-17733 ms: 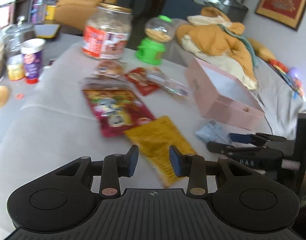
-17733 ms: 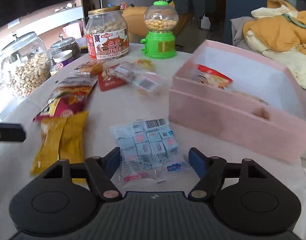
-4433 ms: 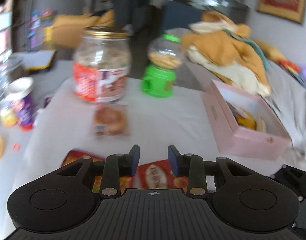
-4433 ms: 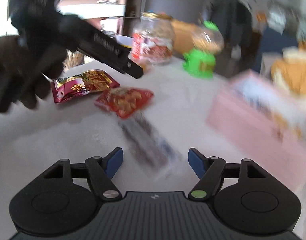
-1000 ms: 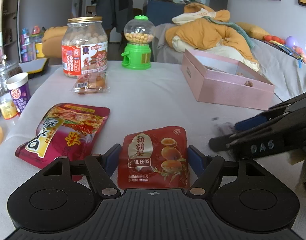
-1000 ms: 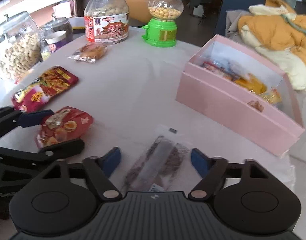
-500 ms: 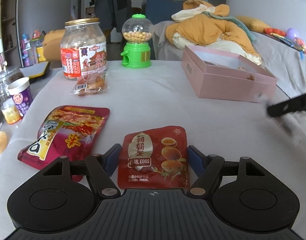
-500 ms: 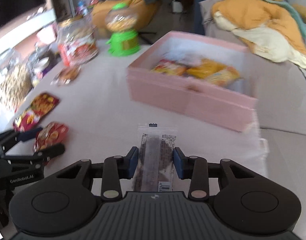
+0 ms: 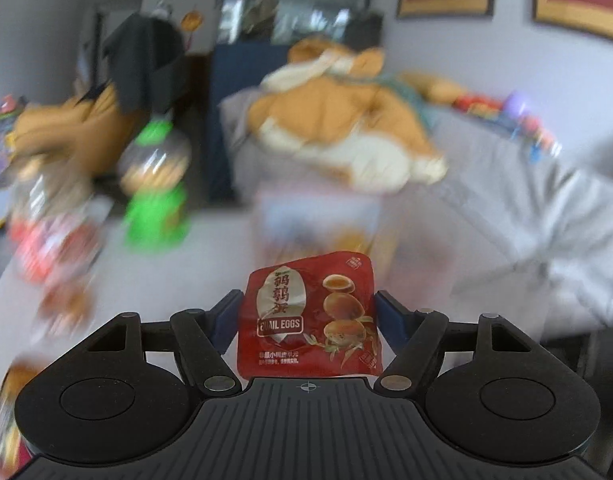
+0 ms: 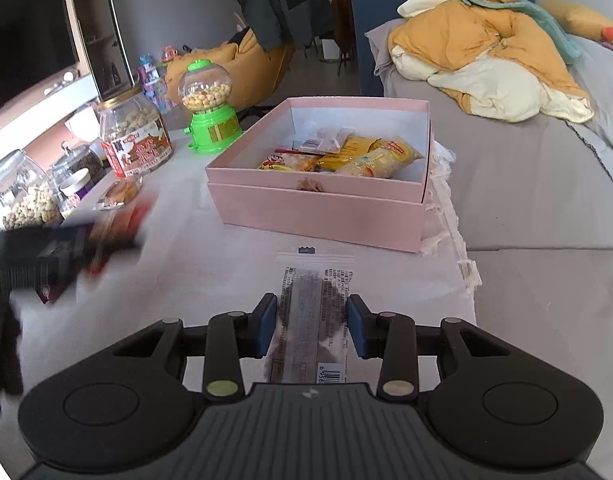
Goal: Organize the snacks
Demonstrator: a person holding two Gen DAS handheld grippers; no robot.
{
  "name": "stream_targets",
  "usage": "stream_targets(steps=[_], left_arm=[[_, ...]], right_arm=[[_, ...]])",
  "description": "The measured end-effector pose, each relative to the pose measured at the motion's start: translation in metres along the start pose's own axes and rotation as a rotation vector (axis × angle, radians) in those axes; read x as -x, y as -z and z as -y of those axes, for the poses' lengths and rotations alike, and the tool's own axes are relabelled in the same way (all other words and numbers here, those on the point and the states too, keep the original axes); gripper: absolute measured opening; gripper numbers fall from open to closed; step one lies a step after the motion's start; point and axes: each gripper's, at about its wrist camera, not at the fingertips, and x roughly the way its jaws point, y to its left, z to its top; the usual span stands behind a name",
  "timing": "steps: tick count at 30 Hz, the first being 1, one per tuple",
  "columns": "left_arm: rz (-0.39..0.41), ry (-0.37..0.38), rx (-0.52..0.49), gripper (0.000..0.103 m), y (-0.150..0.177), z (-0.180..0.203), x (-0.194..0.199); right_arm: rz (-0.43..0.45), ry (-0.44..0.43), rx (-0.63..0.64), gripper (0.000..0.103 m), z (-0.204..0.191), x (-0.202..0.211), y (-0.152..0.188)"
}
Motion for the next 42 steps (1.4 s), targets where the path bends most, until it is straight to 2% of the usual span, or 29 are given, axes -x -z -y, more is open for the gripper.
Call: stream_targets(steps=[4,7,8,9,11,12,15,18,19,21,22,23,24,25,27,29,30,31,33,35,37,39,42], left_arm=[[0.044,0.073,0.016,0.077,-0.046,0.024,-0.050],[0.001,0.136,0.143,0.078,-0.061,0.018,-0.100],[-0.016,0.136,0.178,0.078,-0.061,0.015,-0.118],[-0.045,0.104,0.183,0.078,-0.058,0.014,-0.132],[-0.114,-0.024,0.136,0.077,-0.049,0.015,-0.153],[-0.123,-0.043,0.103,0.077,-0.044,0.016,-0.157],[-0.094,0.030,0.126,0.077,-0.041,0.006,-0.150],[-0.097,0.051,0.106,0.077,-0.047,-0.003,-0.145],[-0.120,0.065,0.092,0.077,-0.047,-0.004,-0.148],[-0.221,0.107,0.038,0.077,-0.048,0.002,-0.160],[-0.236,0.114,0.005,0.078,-0.046,0.006,-0.163],[-0.218,0.097,-0.019,0.078,-0.042,0.008,-0.162],[-0.184,0.069,-0.015,0.077,-0.040,0.009,-0.161],[-0.184,0.064,0.001,0.077,-0.038,0.008,-0.163],[-0.285,0.084,0.007,0.079,-0.034,0.009,-0.174],[-0.320,0.101,-0.127,0.078,-0.032,0.022,-0.173],[-0.331,0.129,-0.186,0.074,-0.030,0.028,-0.170],[-0.294,0.133,-0.216,0.072,-0.030,0.030,-0.163],[-0.165,0.065,-0.236,0.070,-0.031,0.031,-0.146],[-0.055,0.052,-0.151,0.070,-0.039,0.021,-0.130],[-0.015,0.096,0.012,0.070,-0.047,0.001,-0.120],[-0.051,0.129,0.141,0.069,-0.050,-0.018,-0.115],[-0.091,0.171,0.164,0.069,-0.038,-0.031,-0.101]], right_arm=[[0.025,-0.012,-0.002,0.038,0.001,0.005,0.003],[0.051,0.003,0.003,0.038,0.001,0.006,0.000],[0.051,0.011,-0.001,0.038,0.001,0.005,0.000],[0.046,0.018,-0.007,0.038,0.002,0.004,-0.001],[0.040,0.025,-0.013,0.038,0.004,0.002,-0.001],[0.041,0.028,-0.015,0.038,0.005,0.001,-0.001],[0.036,0.023,-0.014,0.038,0.007,-0.001,-0.001],[0.035,0.040,0.007,0.038,0.006,-0.003,-0.003],[0.035,0.046,0.008,0.038,0.005,-0.004,-0.004],[0.030,0.041,0.002,0.038,0.004,-0.008,-0.007],[0.025,0.037,-0.003,0.038,0.003,-0.010,-0.008],[0.020,0.036,-0.007,0.038,0.002,-0.013,-0.010],[0.017,0.038,-0.007,0.038,0.000,-0.014,-0.011],[0.015,0.043,-0.003,0.038,-0.002,-0.016,-0.012],[0.012,0.056,0.009,0.038,-0.005,-0.016,-0.012],[0.005,0.069,0.026,0.038,-0.008,-0.016,-0.010],[0.002,0.078,0.033,0.038,-0.008,-0.017,-0.010],[0.000,0.085,0.036,0.038,-0.008,-0.017,-0.010],[-0.004,0.092,0.030,0.038,-0.008,-0.018,-0.011],[-0.006,0.090,0.022,0.038,-0.007,-0.019,-0.013],[-0.005,0.091,0.027,0.038,-0.009,-0.018,-0.014],[0.002,0.096,0.046,0.038,-0.013,-0.014,-0.013],[0.012,0.109,0.056,0.038,-0.015,-0.011,-0.015]])
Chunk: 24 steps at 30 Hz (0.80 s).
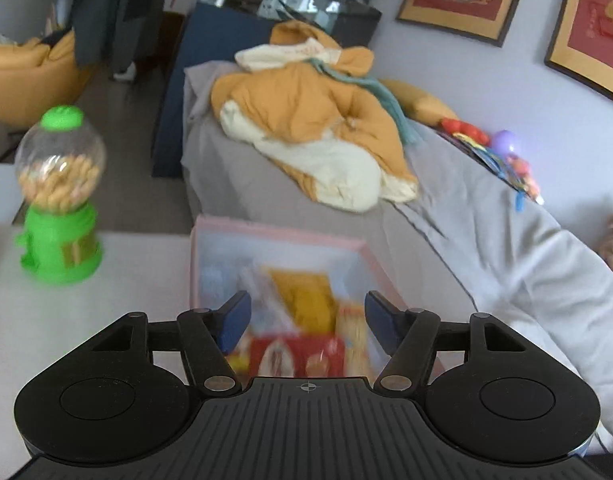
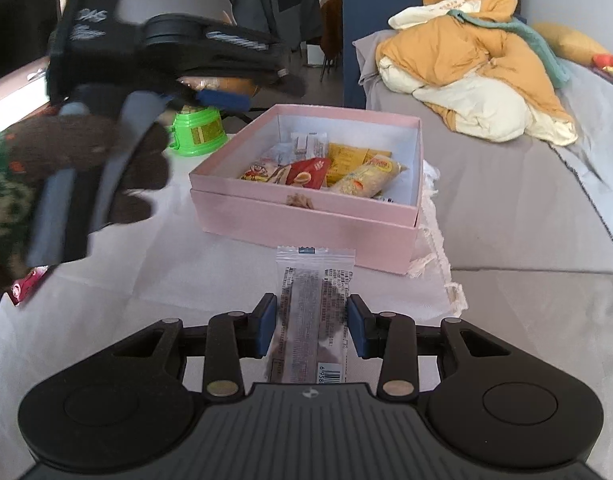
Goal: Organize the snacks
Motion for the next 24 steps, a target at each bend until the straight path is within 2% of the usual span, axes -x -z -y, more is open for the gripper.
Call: stream_targets(steps=[4,7,10,12,14,16,17,19,20,22,24], left_arm=[[-0.037,-0.029,0.001,0.069,0.023,-0.014,0.028],[-0.031,-0.016,0.038,0.069,0.040,-0.031,0.060],[-0.012,-0.017,0.055,0.069,0.051,-0.046,0.089],[0.009,-0.035,0.055,0.069,0.057,-0.057,0.108],[0.040,-0.088,0.060,0.069,0.059,-0.070,0.127],[0.088,-0.179,0.086,0.069,0.065,-0.089,0.150],[0.112,-0.224,0.100,0.069,0.068,-0.099,0.162],[0.156,-0.342,0.123,0.069,0.078,-0.121,0.184],[0.167,-0.403,0.139,0.069,0.083,-0.133,0.193],[0.163,-0.476,0.208,0.069,0.093,-0.157,0.204],[0.169,-0.457,0.291,0.069,0.103,-0.179,0.211]], right_arm=[[0.005,-0.010,-0.010,0.038,0.003,0.007,-0.009],[0.013,-0.009,-0.002,0.038,0.009,0.012,-0.027],[0.062,0.007,-0.007,0.038,0.015,0.015,-0.063],[0.084,-0.012,-0.034,0.038,0.020,0.008,-0.094],[0.109,-0.052,-0.062,0.039,0.023,-0.006,-0.123],[0.118,-0.065,-0.045,0.057,0.019,-0.027,-0.144],[0.105,-0.036,-0.036,0.061,0.014,-0.039,-0.150],[0.056,0.056,-0.014,0.062,-0.002,-0.061,-0.156],[0.032,0.062,-0.001,0.062,-0.010,-0.069,-0.155],[-0.002,0.002,0.002,0.062,-0.034,-0.081,-0.148],[-0.037,-0.097,0.004,0.062,-0.065,-0.091,-0.139]])
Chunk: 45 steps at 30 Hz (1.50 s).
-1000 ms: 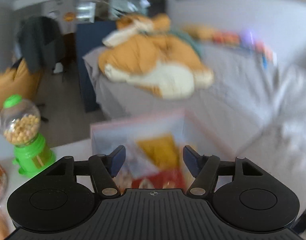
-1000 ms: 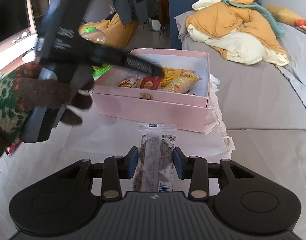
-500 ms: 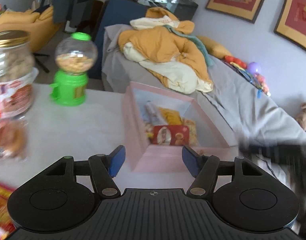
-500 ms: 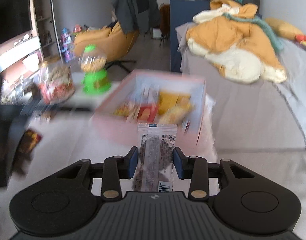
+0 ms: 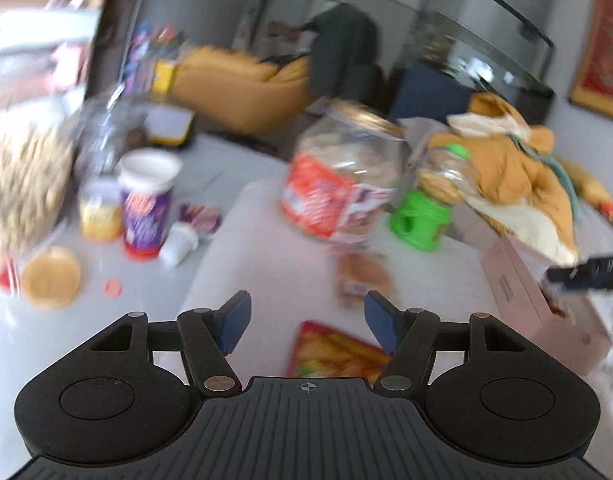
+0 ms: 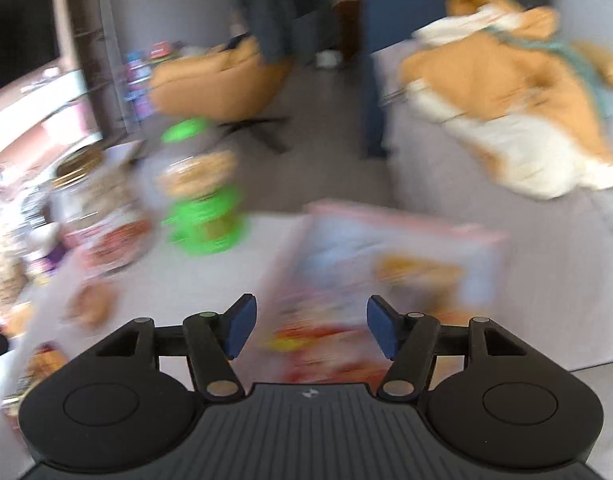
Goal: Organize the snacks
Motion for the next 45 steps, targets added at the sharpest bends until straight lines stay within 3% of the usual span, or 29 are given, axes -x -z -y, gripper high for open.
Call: stream_targets(steps=[3,6,8,12,15,17,18,20,25,30,35,39,42,45], left_arm=[[-0.024,0.020,0.063,0.069,0.008,-0.018,-0.002],[-0.049,0.049,0.040,0.068,0.016,-0.021,0.004],[-0.064,0.041,0.002,0.068,0.023,-0.021,0.006],[-0.072,0.034,-0.043,0.068,0.032,-0.017,0.013],[-0.074,0.049,-0.033,0.068,0.032,-0.017,0.013],[-0.073,0.062,-0.032,0.068,0.034,-0.016,0.011],[-0.074,0.066,-0.036,0.068,0.034,-0.014,0.010],[-0.081,0.080,-0.048,0.067,0.036,-0.008,0.009],[-0.110,0.089,-0.108,0.063,0.044,0.020,0.004],[-0.142,0.127,-0.154,0.063,0.053,0.050,-0.002],[-0.178,0.160,-0.270,0.063,0.068,0.097,-0.014],[-0.231,0.197,-0.404,0.064,0.079,0.133,-0.015],[-0.217,0.190,-0.440,0.061,0.077,0.133,-0.003],[-0.193,0.184,-0.519,0.061,0.075,0.128,0.017]], right_arm=[[-0.077,-0.164,0.007,0.067,-0.056,-0.028,0.009],[-0.118,-0.248,0.047,0.067,-0.115,-0.056,0.016],[-0.100,-0.219,0.109,0.067,-0.157,-0.074,0.022],[-0.010,-0.139,0.184,0.070,-0.205,-0.101,0.024],[-0.051,-0.102,0.201,0.073,-0.218,-0.129,0.021],[-0.058,-0.109,0.189,0.069,-0.213,-0.133,0.023],[-0.063,-0.105,0.182,0.059,-0.207,-0.130,0.024],[-0.089,-0.103,0.165,0.055,-0.192,-0.121,0.025],[-0.143,-0.103,0.150,0.054,-0.146,-0.083,0.047],[-0.138,-0.103,0.183,0.054,-0.106,-0.034,0.089],[-0.070,0.002,0.210,0.054,-0.064,0.009,0.124],[-0.059,0.051,0.121,0.054,-0.021,0.029,0.140],[-0.036,0.082,0.081,0.055,0.000,0.035,0.151],[-0.016,0.058,0.057,0.056,0.011,0.039,0.159]])
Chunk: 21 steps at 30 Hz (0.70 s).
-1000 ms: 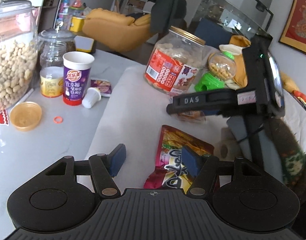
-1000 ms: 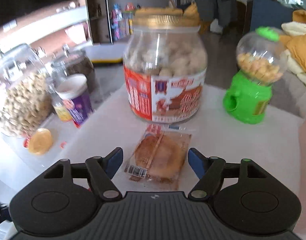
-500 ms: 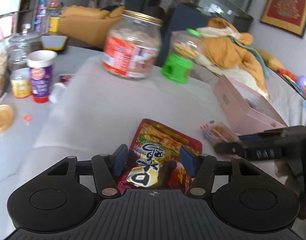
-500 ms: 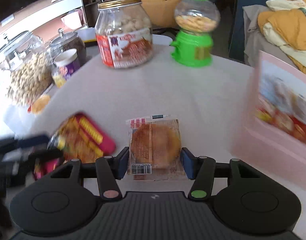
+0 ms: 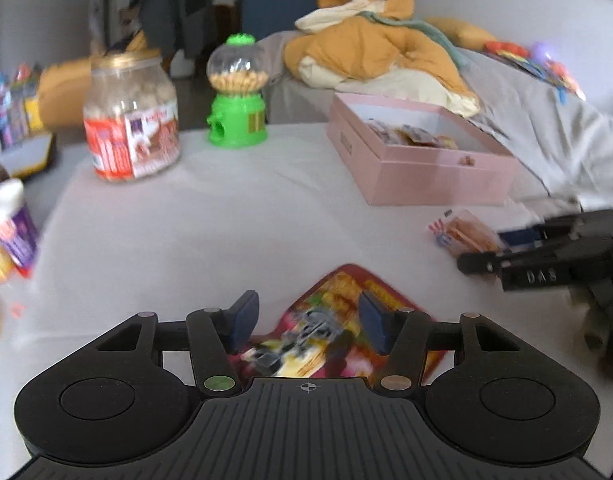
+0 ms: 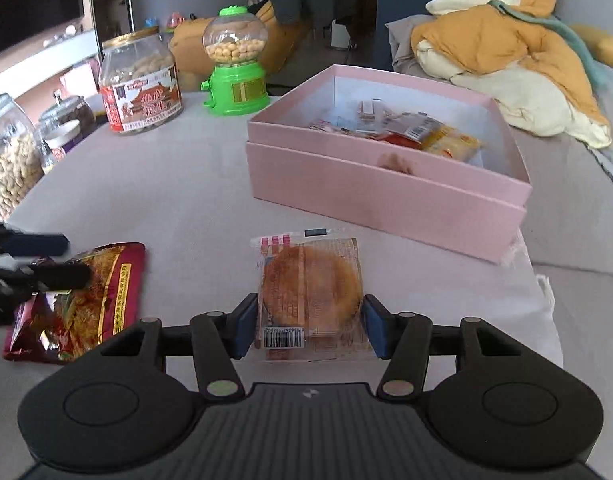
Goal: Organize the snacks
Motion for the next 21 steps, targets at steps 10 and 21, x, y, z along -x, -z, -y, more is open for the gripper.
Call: stream_targets(steps=[10,21], left_arm=[[-0.089,-0.053,-0.162,0.067,0.015,0.032,-0.001],[-0.036,-0.146,-0.030,0.068,-0.015,0.030,-0.045]], right_arm=[[0.038,-0.048,-0.004,0.083,0.007,-0.004,0.007],[0.042,-0.027,0.017,0.083,0.000,-0.004,0.009]])
